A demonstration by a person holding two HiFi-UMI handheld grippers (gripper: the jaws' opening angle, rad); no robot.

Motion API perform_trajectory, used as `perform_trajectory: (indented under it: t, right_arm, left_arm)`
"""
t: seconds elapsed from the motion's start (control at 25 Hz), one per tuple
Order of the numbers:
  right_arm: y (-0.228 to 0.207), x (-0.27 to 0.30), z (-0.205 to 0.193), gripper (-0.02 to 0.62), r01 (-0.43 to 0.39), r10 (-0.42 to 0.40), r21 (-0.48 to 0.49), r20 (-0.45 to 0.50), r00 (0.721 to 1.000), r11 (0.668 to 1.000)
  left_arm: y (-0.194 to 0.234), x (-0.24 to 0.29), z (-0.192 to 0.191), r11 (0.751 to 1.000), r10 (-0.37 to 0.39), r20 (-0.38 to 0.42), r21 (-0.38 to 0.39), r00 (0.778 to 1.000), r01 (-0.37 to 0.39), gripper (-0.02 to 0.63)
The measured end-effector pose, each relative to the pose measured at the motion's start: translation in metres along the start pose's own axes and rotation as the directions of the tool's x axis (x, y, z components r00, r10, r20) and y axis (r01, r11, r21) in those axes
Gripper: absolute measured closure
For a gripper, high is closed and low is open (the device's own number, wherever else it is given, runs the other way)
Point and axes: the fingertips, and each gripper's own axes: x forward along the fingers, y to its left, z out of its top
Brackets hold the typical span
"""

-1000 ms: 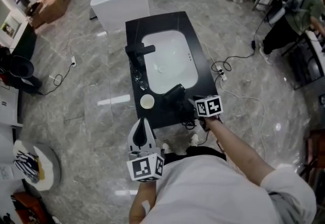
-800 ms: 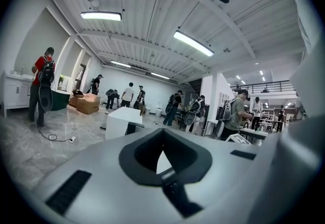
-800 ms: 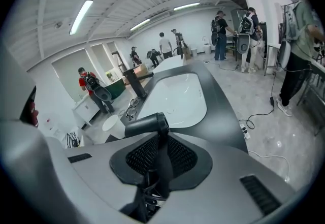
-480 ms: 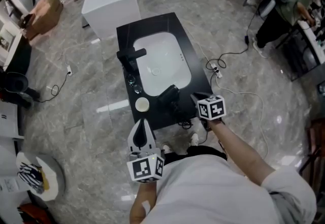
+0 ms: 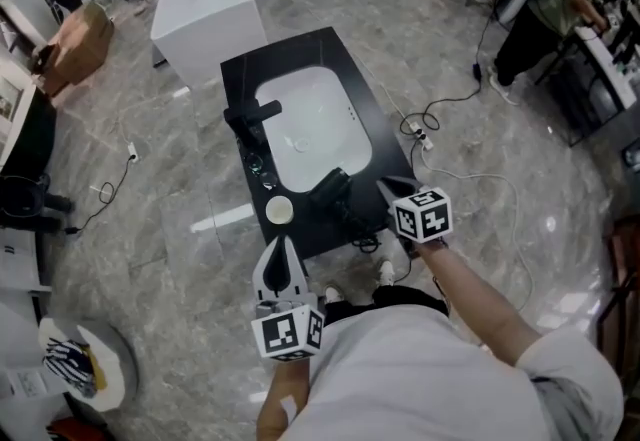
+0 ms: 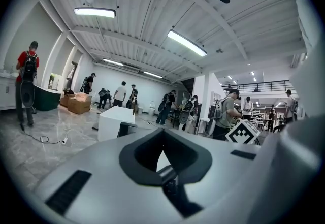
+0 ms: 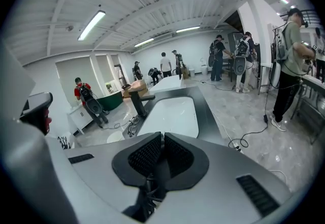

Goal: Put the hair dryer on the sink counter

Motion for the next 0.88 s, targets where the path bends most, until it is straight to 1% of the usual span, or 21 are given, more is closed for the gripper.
perform_trajectory:
  t: [0.24, 0.4, 0.52, 0.76, 0.88]
  right_arm:
    - [0.007, -0.021, 0.013, 0.549, 0.027, -0.027, -0.007, 0.063, 0.998, 1.000]
    - [0.021, -0.041, 0.030, 0.549, 0.059, -0.048, -0.090, 0.124, 0.991, 0.994]
    - [0.034, -0.059, 0.041, 0.549, 0.082, -0.055, -0.149, 0.174, 0.983, 0.985]
    - [0.049, -0.096, 0.056, 0.549, 0.118, -0.071, -0.163, 0.265, 0.962, 0.979]
    - [0.056, -0.113, 0.065, 0.548, 0.147, -0.080, -0.202, 0.307, 0.948, 0.968]
  left_arm:
    - [0.004, -0.003, 0.002, 0.999, -0.033, -0.009, 0.006, 0.999, 0.033, 0.604]
    - [0.008, -0.006, 0.004, 0.999, -0.052, -0.006, 0.004, 0.999, 0.052, 0.604]
    - [0.010, -0.010, 0.004, 0.998, -0.061, -0.008, -0.001, 0.998, 0.061, 0.604]
    - [0.013, -0.017, 0.004, 0.997, -0.071, -0.003, -0.004, 0.997, 0.071, 0.604]
    - [0.016, -0.019, 0.007, 0.997, -0.071, 0.006, -0.008, 0.997, 0.071, 0.604]
